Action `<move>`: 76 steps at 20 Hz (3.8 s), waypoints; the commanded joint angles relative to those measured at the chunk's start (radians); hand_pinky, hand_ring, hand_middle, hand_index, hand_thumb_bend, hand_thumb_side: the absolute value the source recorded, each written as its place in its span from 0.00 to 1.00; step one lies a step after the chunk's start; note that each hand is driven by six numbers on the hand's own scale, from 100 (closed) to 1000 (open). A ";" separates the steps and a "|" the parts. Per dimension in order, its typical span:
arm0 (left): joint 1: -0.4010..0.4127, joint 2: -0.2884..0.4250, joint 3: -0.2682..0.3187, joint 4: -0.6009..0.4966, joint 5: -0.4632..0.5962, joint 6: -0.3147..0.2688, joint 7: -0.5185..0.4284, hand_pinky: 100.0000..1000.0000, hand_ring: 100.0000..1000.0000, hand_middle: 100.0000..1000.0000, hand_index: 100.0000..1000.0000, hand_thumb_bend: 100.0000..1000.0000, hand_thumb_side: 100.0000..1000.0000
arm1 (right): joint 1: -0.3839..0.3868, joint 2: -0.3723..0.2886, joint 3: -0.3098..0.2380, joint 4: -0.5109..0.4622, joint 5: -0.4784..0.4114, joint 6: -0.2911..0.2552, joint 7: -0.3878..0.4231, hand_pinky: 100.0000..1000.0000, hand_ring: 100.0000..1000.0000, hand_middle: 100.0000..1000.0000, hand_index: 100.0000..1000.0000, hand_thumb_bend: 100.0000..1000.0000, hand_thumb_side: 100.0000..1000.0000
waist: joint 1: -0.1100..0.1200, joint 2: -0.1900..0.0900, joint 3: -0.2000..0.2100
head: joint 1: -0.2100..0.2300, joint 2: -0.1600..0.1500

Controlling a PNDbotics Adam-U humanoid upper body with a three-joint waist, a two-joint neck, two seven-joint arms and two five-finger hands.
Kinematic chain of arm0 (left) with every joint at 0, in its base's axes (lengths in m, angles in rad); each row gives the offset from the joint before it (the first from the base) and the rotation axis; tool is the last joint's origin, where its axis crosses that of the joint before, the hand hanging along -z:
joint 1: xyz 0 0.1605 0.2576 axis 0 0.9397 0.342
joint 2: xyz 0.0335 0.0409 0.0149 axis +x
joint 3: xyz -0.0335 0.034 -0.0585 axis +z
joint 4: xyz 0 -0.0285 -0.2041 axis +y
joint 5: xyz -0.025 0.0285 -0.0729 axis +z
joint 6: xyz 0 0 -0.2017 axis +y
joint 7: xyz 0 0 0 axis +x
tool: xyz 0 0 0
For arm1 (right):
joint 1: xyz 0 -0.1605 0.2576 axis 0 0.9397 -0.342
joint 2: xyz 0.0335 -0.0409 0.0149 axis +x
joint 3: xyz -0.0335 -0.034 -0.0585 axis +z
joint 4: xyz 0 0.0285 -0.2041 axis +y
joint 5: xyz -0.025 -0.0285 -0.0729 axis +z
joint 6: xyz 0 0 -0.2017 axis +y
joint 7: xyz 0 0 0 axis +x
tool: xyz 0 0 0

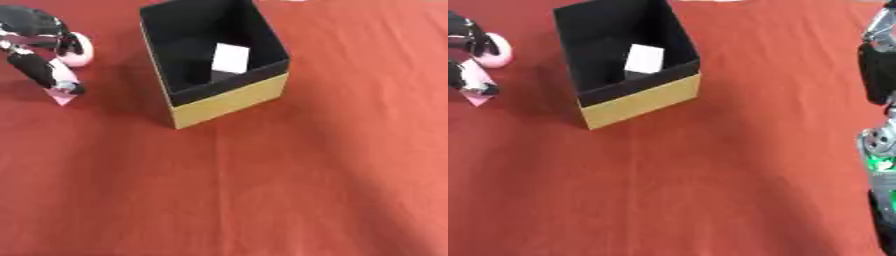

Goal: Pick up objects on the table and place them in the box.

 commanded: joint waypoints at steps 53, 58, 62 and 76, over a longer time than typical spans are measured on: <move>0.107 0.095 0.037 -0.146 0.074 0.004 -0.141 0.46 0.55 0.54 0.80 0.32 0.70 | -0.003 -0.001 -0.011 -0.016 -0.009 0.007 -0.020 0.79 0.72 0.73 0.86 0.00 0.65 | -0.001 -0.018 0.009 | -0.004 0.000; 0.106 0.100 0.036 -0.157 0.090 0.005 -0.149 0.39 0.50 0.51 0.77 0.35 0.55 | -0.004 -0.001 -0.011 -0.016 -0.010 0.007 -0.020 0.79 0.72 0.73 0.86 0.00 0.65 | 0.000 -0.019 0.007 | -0.005 0.000; 0.107 0.105 0.039 -0.171 0.101 0.009 -0.149 0.38 0.48 0.49 0.76 0.33 0.51 | -0.003 -0.002 -0.011 -0.016 -0.010 0.009 -0.019 0.79 0.72 0.73 0.86 0.00 0.65 | 0.000 -0.021 0.005 | -0.004 0.002; 0.017 0.106 0.022 -0.347 0.325 0.008 -0.202 0.29 0.43 0.45 0.73 0.21 0.19 | 0.003 -0.011 -0.012 -0.016 -0.003 0.008 -0.010 0.79 0.72 0.73 0.86 0.00 0.65 | 0.006 -0.035 0.005 | -0.007 0.012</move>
